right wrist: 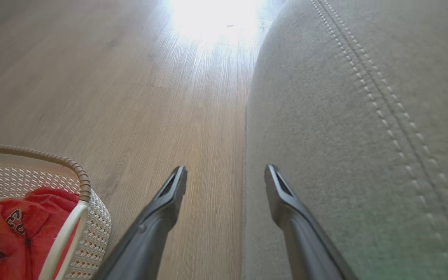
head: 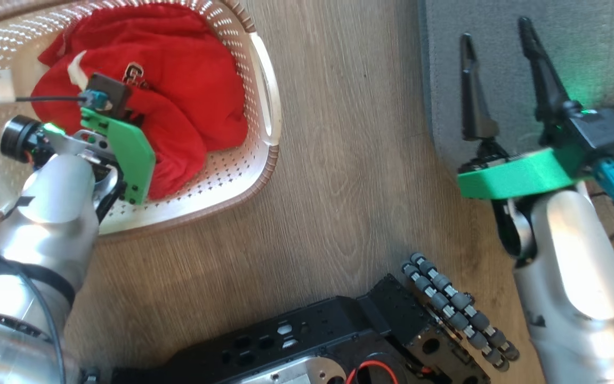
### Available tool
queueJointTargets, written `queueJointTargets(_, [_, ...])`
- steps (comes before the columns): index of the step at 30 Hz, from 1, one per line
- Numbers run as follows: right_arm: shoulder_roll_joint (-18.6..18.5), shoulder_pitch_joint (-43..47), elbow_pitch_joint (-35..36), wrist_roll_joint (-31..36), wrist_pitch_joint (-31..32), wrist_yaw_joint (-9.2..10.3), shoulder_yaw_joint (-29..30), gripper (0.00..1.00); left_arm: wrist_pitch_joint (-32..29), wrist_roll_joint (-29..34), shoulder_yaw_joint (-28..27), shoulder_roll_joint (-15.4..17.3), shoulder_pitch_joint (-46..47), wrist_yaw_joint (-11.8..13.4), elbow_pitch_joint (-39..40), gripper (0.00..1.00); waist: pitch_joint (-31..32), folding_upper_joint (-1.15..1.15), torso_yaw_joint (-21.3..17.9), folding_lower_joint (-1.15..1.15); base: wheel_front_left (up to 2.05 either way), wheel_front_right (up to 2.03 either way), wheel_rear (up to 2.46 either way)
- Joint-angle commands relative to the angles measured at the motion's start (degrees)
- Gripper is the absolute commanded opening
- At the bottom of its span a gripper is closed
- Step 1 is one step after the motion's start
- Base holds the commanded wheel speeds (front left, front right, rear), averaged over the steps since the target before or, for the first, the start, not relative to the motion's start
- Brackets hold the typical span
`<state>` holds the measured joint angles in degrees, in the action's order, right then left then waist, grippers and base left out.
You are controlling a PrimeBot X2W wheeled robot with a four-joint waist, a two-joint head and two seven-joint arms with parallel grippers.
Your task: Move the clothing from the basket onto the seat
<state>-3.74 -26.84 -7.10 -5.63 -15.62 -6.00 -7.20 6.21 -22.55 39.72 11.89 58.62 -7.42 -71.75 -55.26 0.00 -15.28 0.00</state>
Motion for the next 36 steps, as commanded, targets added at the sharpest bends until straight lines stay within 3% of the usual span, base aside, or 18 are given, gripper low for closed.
queueJointTargets(1, [0.86, 0.47, -0.51, -0.34, 0.62, -1.48, -2.75, 1.0, 1.69, -0.63, -0.61, 2.28, -1.48, -0.06, -0.04, 0.0, 1.42, 0.0, 0.08, 0.0, 0.0, 0.0, 0.0])
queueJointTargets(10, [0.86, 0.18, -2.61, 1.34, 0.62, -1.48, -3.43, 1.0, 7.03, -2.65, -1.01, 1.19, -5.2, -0.01, -1.23, 0.0, 10.73, 0.0, 1.98, 0.0, 0.0, 0.0, 0.0])
queueJointTargets(15, [0.86, 1.04, -4.2, 2.14, 0.62, -1.48, -3.64, 1.0, 8.66, -3.34, -2.08, 0.82, -7.95, 1.31, -0.17, 0.0, 17.1, 0.0, 3.08, 0.0, 0.0, 0.0, 0.0])
queueJointTargets(23, [0.86, 4.05, -6.65, 5.05, 0.62, -1.48, -2.38, 1.0, 8.77, -2.28, -8.98, 0.83, -16.24, 5.34, 15.35, 0.0, 27.59, 0.0, 6.75, 0.0, 0.0, 0.0, 0.0])
queueJointTargets(26, [0.86, 5.43, -7.6, 5.44, 0.62, -1.48, -2.29, 1.0, 8.77, -0.26, -14.71, 0.79, -21.45, 6.91, 23.8, 0.0, 32.13, 0.0, 8.19, 0.0, 0.0, 0.0, 0.0])
queueJointTargets(30, [0.86, 6.79, -8.64, 5.78, 0.62, -1.48, -2.28, 1.0, 8.78, 3.11, -20.27, 0.22, -26.1, 7.18, 32.38, 0.0, 35.86, 0.0, 9.43, 0.0, 0.0, 0.0, 0.0])
queueJointTargets(36, [0.86, 8.39, -9.57, 5.52, 0.62, -1.48, -2.74, 1.0, 8.78, 7.55, -29.01, -2.25, -31.88, 5.33, 44.99, 0.0, 40.14, 0.0, 10.5, 0.0, 0.0, 0.0, 0.0])
